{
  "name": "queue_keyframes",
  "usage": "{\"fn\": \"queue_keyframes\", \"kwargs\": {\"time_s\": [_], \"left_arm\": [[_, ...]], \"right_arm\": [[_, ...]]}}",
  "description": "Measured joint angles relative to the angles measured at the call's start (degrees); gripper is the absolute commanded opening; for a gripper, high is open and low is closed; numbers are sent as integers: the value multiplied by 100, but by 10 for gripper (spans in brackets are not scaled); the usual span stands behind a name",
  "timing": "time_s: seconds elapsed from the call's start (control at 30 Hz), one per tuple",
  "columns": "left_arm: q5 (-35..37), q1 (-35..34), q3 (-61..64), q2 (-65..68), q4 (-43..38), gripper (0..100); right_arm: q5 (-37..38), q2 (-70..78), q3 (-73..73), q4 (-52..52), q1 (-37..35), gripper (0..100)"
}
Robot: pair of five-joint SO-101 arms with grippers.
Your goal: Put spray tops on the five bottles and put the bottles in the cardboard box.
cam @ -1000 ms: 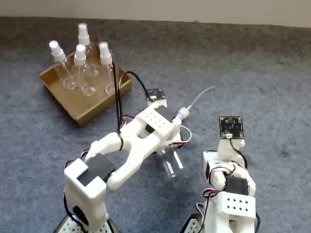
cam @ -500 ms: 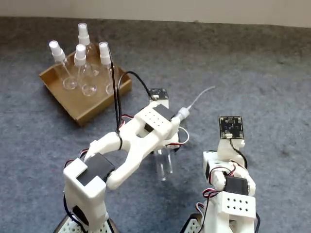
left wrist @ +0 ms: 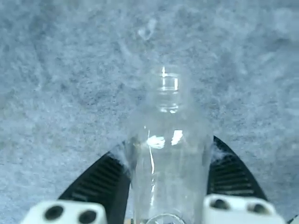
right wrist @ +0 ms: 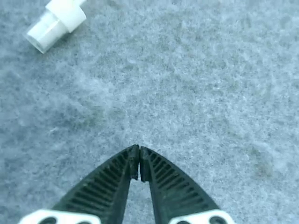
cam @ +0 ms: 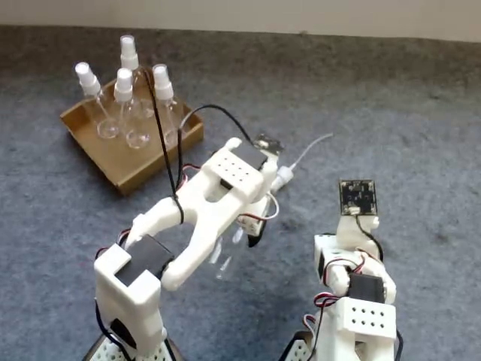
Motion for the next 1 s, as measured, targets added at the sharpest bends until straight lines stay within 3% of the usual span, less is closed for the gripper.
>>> {"fn": "queue_keyframes", "kwargs": {"time_s": [0.2, 0.47, 0.77, 1.0], "left_arm": [[-387, -527, -659, -62, 88, 56], [-1213, -571, -1503, -1046, 1116, 56], [-1837, -571, -1512, -2901, 1196, 56], [-1960, -580, -730, -4193, 1204, 56]], "right_arm": [[0, 0, 0, 0, 0, 4], [0, 0, 0, 0, 0, 4], [0, 0, 0, 0, 0, 4], [0, 0, 0, 0, 0, 4]]}}
